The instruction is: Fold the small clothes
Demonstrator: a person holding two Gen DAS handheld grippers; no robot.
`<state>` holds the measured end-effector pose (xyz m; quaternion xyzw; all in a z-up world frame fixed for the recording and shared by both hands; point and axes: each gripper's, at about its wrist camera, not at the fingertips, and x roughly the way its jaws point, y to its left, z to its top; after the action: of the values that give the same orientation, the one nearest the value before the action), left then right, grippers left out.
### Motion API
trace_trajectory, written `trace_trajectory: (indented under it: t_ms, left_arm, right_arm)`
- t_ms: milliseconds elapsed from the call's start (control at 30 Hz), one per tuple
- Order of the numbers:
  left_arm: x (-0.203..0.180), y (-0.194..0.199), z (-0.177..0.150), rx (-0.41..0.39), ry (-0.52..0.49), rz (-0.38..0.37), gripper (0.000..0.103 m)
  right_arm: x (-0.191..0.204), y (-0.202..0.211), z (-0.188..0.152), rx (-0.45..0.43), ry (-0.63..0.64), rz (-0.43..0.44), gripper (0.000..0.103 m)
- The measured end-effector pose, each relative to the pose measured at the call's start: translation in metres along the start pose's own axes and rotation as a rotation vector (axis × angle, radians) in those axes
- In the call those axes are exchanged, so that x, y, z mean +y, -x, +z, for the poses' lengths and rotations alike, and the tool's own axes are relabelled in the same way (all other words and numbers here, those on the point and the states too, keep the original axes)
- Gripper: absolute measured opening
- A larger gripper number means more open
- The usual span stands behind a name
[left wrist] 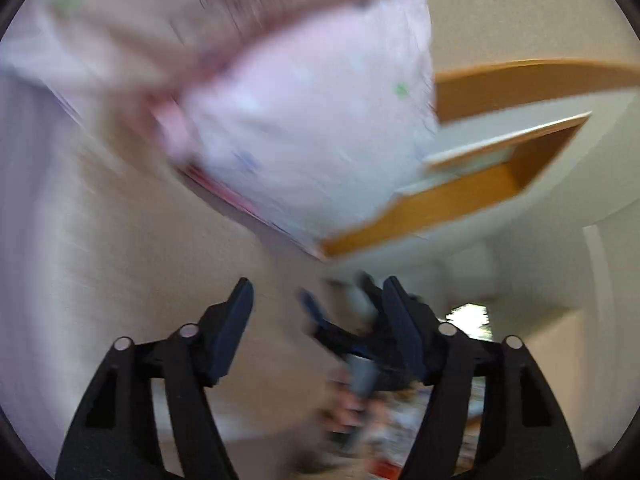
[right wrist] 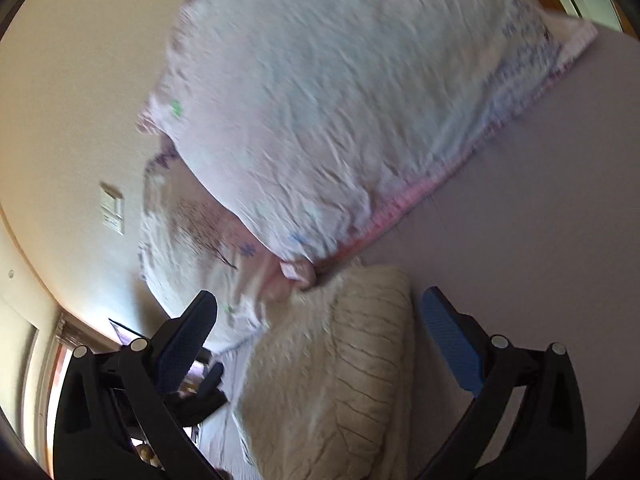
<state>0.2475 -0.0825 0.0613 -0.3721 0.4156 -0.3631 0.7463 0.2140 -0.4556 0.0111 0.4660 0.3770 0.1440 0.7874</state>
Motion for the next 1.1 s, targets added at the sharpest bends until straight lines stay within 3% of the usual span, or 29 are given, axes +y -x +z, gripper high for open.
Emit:
trace_trajectory:
  t_ms: [33,100,167,267,367,400,433,500,600,700,767,833,867,933,1000,1100]
  left_arm:
    - [0.007,0.013,0.003,-0.031,-0.031,0.137,0.071]
    - [0.025,0.024,0.005,-0.038,-0.040,0.301,0.073]
    - [0.044,0.021,0.003,0.009,0.001,0.369,0.073]
    - [0.069,0.010,-0.011,0.092,0.069,0.335,0.074]
    - [0.069,-0.001,-0.014,0.096,0.079,0.267,0.074]
    - [0.066,-0.003,-0.022,0.094,0.079,0.257,0.073]
    - [0.064,-0.009,-0.017,0.091,0.080,0.235,0.071]
    - [0.063,-0.015,-0.020,0.080,0.064,0.255,0.059]
    - [0.064,-0.016,-0.023,0.067,0.062,0.211,0.039]
    - [0.060,0.017,-0.014,0.081,0.018,0.164,0.036]
    - [0.052,0.044,-0.010,0.056,-0.075,0.206,0.037]
    - [0.054,0.065,0.000,0.035,-0.145,0.298,0.045]
    - [0.054,0.075,0.006,0.005,-0.178,0.392,0.047]
    - [0.051,0.098,0.009,-0.088,-0.220,0.506,0.051]
    - [0.034,0.118,0.002,-0.171,-0.277,0.452,0.064]
    - [0.009,0.107,-0.016,-0.143,-0.355,0.391,0.070]
  right_arm:
    - [-0.001,-0.007,-0.002,0.036,0.001,-0.026,0.102]
    - [-0.003,-0.025,-0.007,0.119,0.000,-0.084,0.102]
    - [-0.005,-0.037,-0.014,0.167,0.002,-0.106,0.102]
    - [-0.008,-0.048,-0.021,0.215,0.011,-0.113,0.099]
    - [-0.007,-0.054,-0.026,0.228,0.033,-0.135,0.084]
    - [-0.008,-0.057,-0.029,0.241,0.027,-0.130,0.073]
    - [-0.008,-0.059,-0.031,0.243,0.023,-0.130,0.068]
    - [-0.011,-0.062,-0.034,0.251,-0.009,-0.078,0.042]
    - [-0.010,-0.064,-0.038,0.248,-0.047,0.012,0.035]
    - [0.004,-0.069,-0.046,0.271,-0.057,0.141,0.034]
    - [0.027,-0.085,-0.057,0.315,0.005,0.187,0.034]
    - [0.052,-0.100,-0.068,0.331,0.115,0.108,0.043]
    - [0.061,-0.104,-0.071,0.319,0.168,0.029,0.051]
    - [0.069,-0.097,-0.070,0.233,0.236,-0.073,0.062]
    - [0.064,-0.085,-0.065,0.186,0.215,-0.033,0.067]
    - [0.053,-0.092,-0.064,0.213,0.157,-0.015,0.065]
